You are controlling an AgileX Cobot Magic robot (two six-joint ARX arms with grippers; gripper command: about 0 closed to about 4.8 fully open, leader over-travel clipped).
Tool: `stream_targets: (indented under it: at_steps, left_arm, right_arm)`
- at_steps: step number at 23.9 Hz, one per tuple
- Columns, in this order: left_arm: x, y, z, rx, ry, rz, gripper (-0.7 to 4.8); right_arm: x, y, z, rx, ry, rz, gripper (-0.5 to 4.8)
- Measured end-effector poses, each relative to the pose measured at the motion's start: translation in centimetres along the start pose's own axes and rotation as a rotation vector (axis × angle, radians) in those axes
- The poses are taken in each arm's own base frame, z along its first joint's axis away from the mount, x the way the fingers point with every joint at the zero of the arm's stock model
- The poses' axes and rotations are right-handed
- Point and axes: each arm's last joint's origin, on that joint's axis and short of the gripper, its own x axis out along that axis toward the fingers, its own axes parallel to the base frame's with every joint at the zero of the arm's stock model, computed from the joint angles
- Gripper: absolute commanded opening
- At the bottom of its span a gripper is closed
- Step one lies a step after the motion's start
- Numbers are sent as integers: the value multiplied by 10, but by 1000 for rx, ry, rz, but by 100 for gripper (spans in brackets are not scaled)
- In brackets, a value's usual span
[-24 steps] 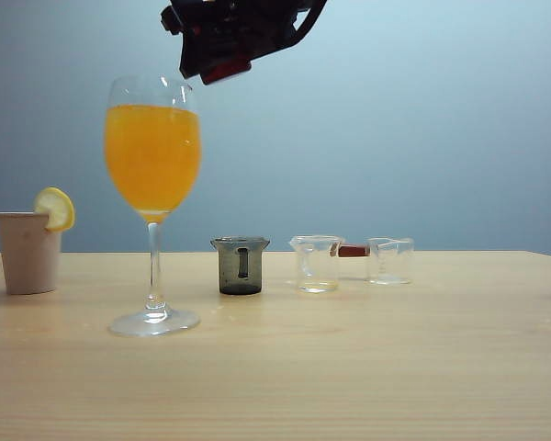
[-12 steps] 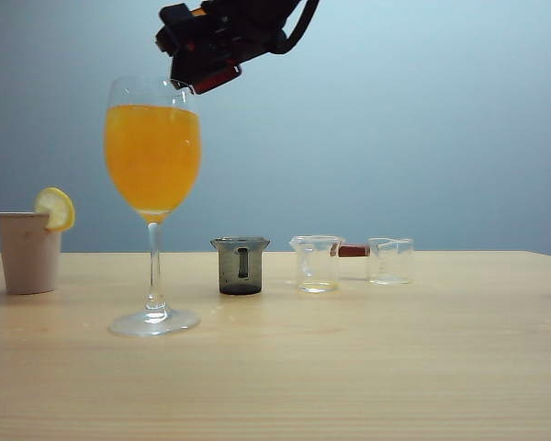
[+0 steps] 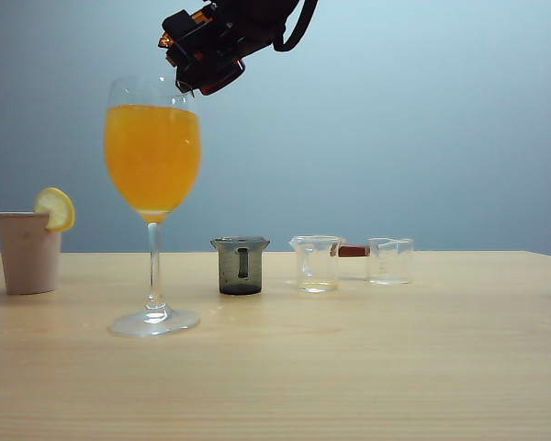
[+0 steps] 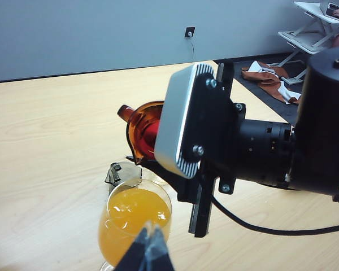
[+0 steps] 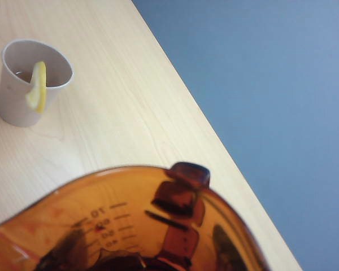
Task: Pick up the fourth measuring cup from the left, pour the grenadine inside into the goblet, and finally put the measuring cup back in its original place.
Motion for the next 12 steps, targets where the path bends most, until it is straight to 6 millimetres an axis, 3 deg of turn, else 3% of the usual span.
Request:
stream_targets:
  at_steps: [12]
  left_arm:
    - [0,0,0,0,-1,0,-5]
  right_arm:
    - [0,0,0,-102,-1,0,79]
